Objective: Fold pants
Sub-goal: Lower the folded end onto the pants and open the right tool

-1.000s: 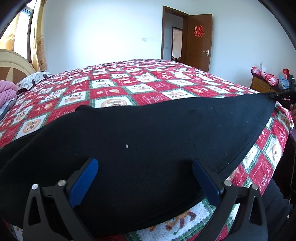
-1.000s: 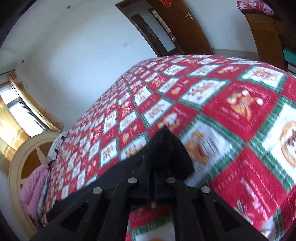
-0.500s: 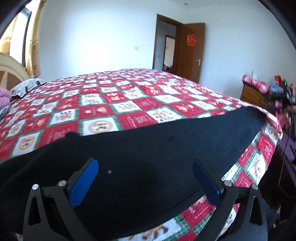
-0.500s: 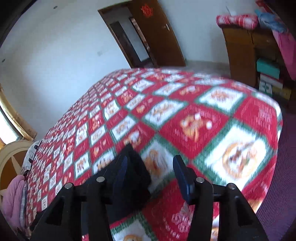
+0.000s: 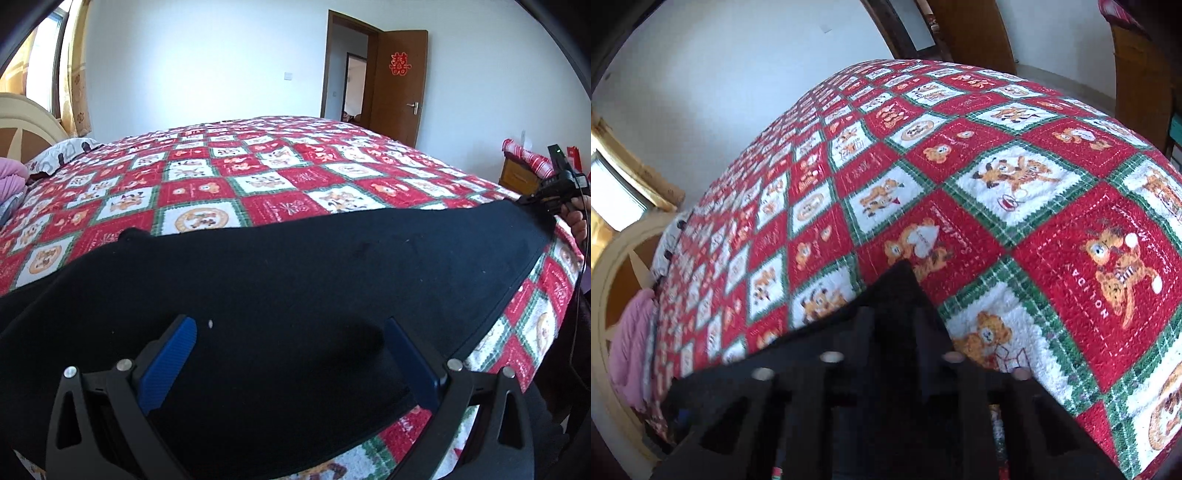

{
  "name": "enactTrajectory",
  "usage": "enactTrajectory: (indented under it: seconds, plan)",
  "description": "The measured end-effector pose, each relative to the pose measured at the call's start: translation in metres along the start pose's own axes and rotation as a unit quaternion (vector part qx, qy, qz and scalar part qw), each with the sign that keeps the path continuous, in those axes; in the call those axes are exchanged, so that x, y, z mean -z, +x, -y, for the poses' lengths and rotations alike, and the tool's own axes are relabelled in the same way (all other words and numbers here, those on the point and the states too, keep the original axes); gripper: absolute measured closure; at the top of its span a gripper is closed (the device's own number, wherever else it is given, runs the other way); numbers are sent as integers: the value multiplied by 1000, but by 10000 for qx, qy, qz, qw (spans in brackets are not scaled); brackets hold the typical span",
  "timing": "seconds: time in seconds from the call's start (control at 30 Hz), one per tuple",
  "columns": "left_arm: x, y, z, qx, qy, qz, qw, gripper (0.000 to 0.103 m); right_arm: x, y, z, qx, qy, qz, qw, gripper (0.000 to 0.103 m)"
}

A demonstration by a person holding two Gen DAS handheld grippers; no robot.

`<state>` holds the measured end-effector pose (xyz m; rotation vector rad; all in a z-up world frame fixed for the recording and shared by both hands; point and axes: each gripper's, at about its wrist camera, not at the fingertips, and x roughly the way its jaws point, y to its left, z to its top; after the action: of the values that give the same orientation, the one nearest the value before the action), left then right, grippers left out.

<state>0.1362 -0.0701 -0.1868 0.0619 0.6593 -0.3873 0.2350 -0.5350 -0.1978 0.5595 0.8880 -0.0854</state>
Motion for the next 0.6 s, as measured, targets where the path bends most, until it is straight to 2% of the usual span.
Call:
enactTrajectory:
  seconds: [0.03,0.13,0.27,0.37,0.4,0.43,0.5,0.53,0.6]
  plan:
    - [0,2,2,-59,47,-9,10000,0,3,0,1,-89,-32,45,9999,98]
    - [0,2,4,-134,81,-6,9999,0,2,-8,0,-282,-141,366,9988,100]
    - [1,0,3,-139,11,41,9999,0,-2,-36,-17,-489,-386,1033,9927,100]
    - [3,2,5,-208,91,32,9997,0,-4,-41,-30,-250,-622,1378,9882,100]
    - [3,2,7,-232,119,32,9997,0,-5,-34,-32,33,-714,1349,9883,100]
    - [4,4,8,-283,180,24,9994,0,-6,-21,-30,342,-709,1184,9898,100]
    - [6,4,10,-336,237,67,9991,0,-5,5,-21,646,-725,771,9923,99]
    - [7,3,10,-340,225,97,9991,0,-3,9,-20,730,-752,743,9917,96]
    - [7,2,9,-335,218,119,9991,0,-4,0,-20,763,-721,921,9902,80]
